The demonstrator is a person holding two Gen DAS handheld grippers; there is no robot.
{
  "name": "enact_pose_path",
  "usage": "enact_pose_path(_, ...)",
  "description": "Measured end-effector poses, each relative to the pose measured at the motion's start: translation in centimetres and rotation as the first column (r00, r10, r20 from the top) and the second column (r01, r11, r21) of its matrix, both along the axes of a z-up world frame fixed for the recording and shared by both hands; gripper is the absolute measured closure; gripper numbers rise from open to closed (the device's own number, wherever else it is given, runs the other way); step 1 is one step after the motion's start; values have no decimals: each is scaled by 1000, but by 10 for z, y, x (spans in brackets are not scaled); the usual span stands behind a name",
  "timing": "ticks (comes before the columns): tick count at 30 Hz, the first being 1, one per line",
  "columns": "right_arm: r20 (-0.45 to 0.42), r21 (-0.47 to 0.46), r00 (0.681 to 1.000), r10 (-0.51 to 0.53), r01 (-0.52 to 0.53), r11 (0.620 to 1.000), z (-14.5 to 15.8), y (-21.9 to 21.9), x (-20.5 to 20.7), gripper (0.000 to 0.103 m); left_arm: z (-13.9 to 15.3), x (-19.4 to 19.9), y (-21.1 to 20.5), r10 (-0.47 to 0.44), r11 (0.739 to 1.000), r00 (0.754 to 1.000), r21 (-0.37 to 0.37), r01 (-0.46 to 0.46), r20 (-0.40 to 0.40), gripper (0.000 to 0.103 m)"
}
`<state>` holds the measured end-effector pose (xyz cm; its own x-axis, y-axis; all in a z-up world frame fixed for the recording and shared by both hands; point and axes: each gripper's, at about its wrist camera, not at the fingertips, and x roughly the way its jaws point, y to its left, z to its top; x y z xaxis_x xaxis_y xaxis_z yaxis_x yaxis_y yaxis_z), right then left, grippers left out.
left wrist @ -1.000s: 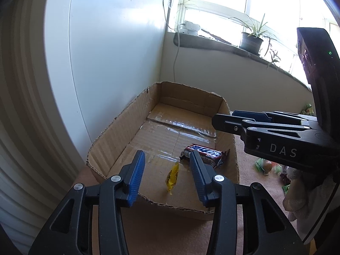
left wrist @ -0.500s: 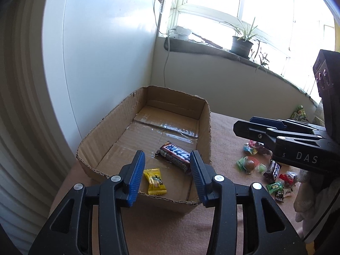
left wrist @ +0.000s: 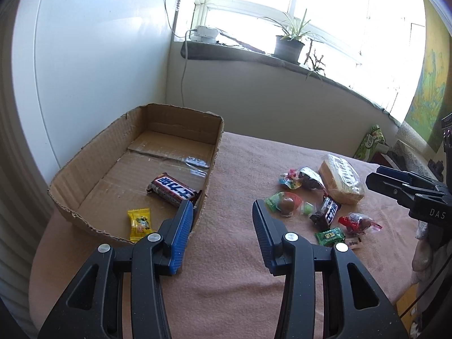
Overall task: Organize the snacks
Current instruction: 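Move both grippers back to the snacks and grasp the green candy with the left gripper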
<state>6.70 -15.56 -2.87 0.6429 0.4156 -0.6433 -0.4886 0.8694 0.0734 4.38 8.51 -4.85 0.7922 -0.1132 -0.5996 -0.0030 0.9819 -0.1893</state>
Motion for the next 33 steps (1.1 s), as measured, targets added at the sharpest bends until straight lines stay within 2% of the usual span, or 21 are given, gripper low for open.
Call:
enact_pose_path(8,-63,-36,994,-86,84,996,-26,-61,-4,32,-12,7,-47,-126,992,991,-32,125,-43,60)
enact_pose_path(15,-119,-59,990,-70,63,996,-52,-74,-5,32,-29,18,-100,-270,963,957,-44,266,-108,60)
enact_pose_path(17,-123,-60,991,-60,53,997,-55,-74,-3,32,-35,22,-111,-303,953,945,-48,299,-127,52)
enact_pose_path(25,-165,-53,986,-32,24,998,-71,-70,11,32,-53,37,-131,-326,944,925,-19,329,-194,50)
enact_pose_path(33,-208,-40,978,-23,15,999,-86,-70,27,32,-55,47,-135,-352,933,907,-16,358,-232,50)
